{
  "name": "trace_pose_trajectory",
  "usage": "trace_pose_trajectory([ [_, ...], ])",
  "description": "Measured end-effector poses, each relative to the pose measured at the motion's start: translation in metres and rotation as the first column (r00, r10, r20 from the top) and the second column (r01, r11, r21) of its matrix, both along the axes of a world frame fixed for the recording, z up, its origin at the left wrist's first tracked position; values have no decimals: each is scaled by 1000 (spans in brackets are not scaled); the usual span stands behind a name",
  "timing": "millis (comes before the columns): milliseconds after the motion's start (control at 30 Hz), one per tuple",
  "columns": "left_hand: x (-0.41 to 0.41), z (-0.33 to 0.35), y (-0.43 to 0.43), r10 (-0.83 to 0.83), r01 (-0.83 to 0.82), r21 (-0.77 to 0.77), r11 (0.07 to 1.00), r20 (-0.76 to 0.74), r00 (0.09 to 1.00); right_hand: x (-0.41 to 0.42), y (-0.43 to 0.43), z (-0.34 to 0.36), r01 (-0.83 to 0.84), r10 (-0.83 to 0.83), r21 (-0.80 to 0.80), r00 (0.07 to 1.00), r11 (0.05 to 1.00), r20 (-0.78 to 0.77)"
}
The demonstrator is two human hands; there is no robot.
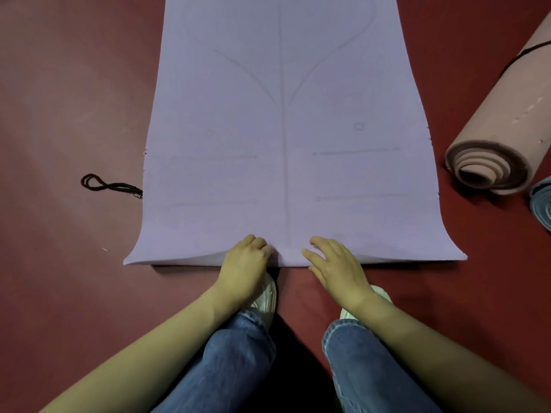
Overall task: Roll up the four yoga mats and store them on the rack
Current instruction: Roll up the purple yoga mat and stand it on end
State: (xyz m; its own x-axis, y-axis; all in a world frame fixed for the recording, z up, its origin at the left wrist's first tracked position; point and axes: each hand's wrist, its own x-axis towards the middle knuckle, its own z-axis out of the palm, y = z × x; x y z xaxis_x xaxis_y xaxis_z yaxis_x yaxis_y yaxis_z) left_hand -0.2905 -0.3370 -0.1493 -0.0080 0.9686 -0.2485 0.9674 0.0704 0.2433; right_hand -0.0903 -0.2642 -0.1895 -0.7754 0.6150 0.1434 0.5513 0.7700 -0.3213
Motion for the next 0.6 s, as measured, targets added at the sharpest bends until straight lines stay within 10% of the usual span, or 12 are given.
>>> trace_pose_trajectory([
  [600, -7, -2, -8, 203, -206, -23, 978, 309, 929, 0, 25, 35, 108, -88, -517, 994, 849, 64],
])
